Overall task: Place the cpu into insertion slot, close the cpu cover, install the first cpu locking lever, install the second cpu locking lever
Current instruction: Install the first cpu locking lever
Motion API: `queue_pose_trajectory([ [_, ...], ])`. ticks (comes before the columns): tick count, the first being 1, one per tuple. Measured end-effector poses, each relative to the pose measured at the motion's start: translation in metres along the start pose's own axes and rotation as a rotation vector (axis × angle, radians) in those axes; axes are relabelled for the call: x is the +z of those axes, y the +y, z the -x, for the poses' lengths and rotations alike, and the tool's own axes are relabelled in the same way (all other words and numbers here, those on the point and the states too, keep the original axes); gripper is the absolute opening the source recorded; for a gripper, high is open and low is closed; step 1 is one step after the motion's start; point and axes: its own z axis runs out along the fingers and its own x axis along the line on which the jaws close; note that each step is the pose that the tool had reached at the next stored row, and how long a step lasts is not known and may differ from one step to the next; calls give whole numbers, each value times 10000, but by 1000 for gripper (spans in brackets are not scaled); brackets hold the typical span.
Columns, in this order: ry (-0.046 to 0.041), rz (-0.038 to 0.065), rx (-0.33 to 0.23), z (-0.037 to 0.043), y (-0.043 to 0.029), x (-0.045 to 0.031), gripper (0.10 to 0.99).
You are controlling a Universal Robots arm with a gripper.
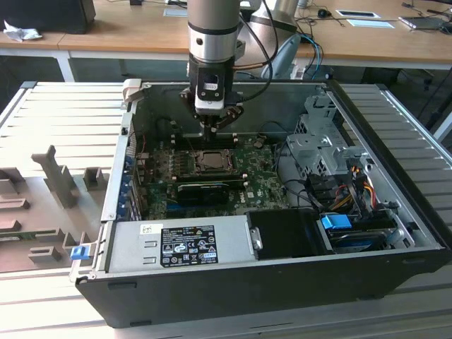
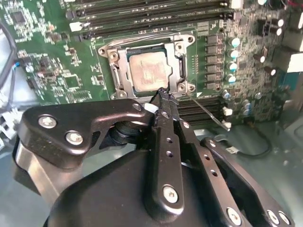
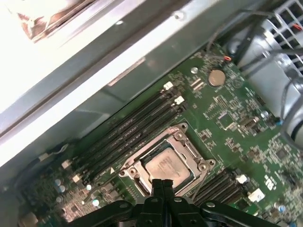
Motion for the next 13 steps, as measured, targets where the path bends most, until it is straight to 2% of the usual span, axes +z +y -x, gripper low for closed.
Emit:
queue_pose_trajectory([
  [8, 38, -4, -1502, 0, 0, 2, 106],
  [13, 54, -7, -2095, 0, 0, 2, 106],
])
